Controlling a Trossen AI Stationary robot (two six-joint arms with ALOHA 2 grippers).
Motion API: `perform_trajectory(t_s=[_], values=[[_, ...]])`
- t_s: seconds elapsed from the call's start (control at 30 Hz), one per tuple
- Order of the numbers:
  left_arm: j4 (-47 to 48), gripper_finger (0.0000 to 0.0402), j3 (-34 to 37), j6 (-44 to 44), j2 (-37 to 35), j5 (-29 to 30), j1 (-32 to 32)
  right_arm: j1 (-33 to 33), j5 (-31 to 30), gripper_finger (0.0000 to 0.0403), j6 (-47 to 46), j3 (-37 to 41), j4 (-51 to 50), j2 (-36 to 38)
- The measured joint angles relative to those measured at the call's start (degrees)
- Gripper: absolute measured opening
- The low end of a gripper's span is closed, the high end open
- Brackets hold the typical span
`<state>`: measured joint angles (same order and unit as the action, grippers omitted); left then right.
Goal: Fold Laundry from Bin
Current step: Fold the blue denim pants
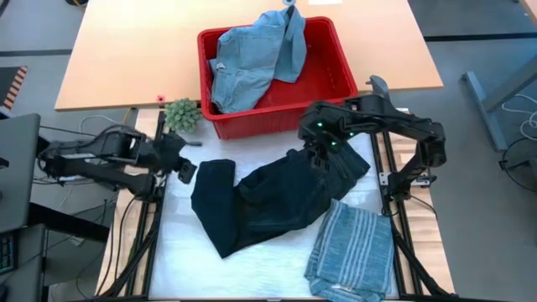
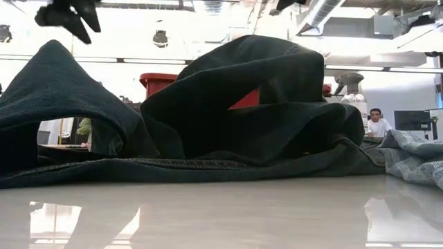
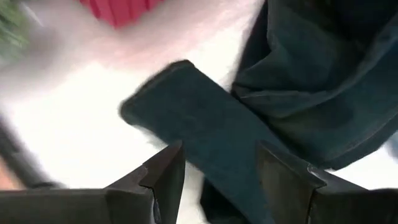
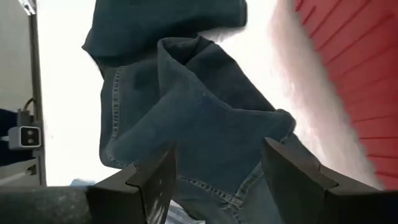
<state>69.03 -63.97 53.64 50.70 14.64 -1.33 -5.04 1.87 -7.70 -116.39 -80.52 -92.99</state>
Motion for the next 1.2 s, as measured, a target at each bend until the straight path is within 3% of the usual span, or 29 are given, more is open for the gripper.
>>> perform_trajectory(t_s=[0.1,0.3,0.5,0.67,0.83,1.03,1.2], values=[[-5.14,0.0179,6.31,-3.21,-0.68,-9.05,7.97,0.2,-0.53,0.0254,0.01,-0.01,-0.06,0.13],[-8.57,0.0179,14.17,-7.27,0.14,-14.0,18.72,0.98,-0.53,0.0254,0.06,0.0,0.03,-0.05],[-19.7,0.0179,22.29,-7.53,0.53,-27.26,27.04,1.7,-0.5,0.0254,0.48,0.01,-0.03,-0.05],[-19.58,0.0179,25.92,-8.59,1.88,-30.65,30.99,2.16,-0.48,0.0254,0.83,0.0,0.17,-0.05],[-19.35,0.0179,23.59,-9.5,1.78,-30.83,32.8,2.47,-0.48,0.0254,1.39,0.01,0.03,-0.07],[-12.77,0.0179,16.19,-12.55,0.49,-21.59,33.37,2.38,-0.48,0.0254,2.6,0.01,-0.01,-0.07],[-13.29,0.0179,20.34,-12.4,1.62,-30.44,35.08,2.34,-0.48,0.0254,3.27,0.01,0.11,-0.07]])
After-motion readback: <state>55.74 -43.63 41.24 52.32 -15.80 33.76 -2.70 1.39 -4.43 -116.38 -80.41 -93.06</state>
